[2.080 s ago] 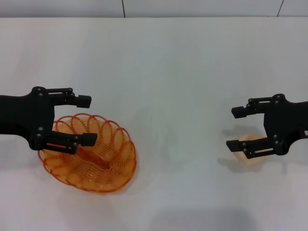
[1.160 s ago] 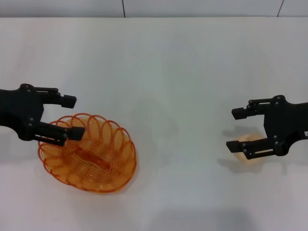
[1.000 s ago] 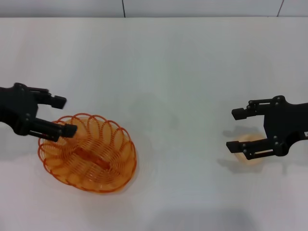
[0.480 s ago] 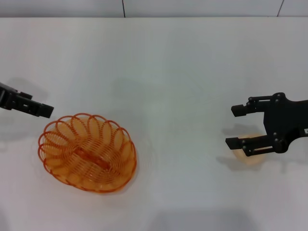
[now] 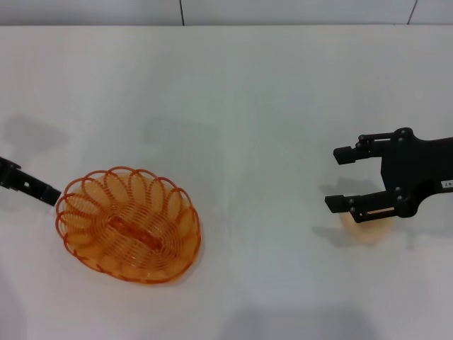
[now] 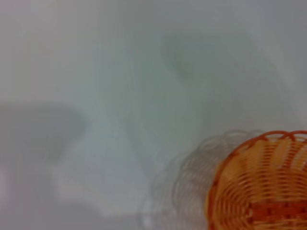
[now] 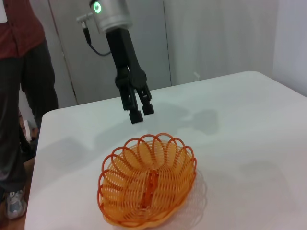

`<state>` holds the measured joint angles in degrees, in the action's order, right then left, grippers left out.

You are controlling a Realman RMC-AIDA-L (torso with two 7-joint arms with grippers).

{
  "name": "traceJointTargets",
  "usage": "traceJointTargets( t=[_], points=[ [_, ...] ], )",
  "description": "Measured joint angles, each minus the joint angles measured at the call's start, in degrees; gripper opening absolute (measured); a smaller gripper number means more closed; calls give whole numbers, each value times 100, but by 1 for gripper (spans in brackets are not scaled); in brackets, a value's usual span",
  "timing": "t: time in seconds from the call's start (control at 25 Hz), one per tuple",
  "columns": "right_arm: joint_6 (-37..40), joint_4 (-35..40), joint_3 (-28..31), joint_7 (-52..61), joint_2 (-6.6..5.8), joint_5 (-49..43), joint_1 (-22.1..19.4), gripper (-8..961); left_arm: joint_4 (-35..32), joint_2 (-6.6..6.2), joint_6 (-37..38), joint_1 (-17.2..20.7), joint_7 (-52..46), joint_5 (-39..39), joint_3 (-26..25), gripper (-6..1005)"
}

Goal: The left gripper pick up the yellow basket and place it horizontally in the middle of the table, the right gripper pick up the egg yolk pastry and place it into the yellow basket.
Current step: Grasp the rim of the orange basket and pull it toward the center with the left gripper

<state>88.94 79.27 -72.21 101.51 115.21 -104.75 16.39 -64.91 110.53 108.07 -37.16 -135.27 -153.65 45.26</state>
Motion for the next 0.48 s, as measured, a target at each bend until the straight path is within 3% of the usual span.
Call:
traceJointTargets(
  t=[0.48],
  points=[
    [32,14,-22,88,2,0,5,768,648,131,-544,-207,14,-280,278,861]
  ],
)
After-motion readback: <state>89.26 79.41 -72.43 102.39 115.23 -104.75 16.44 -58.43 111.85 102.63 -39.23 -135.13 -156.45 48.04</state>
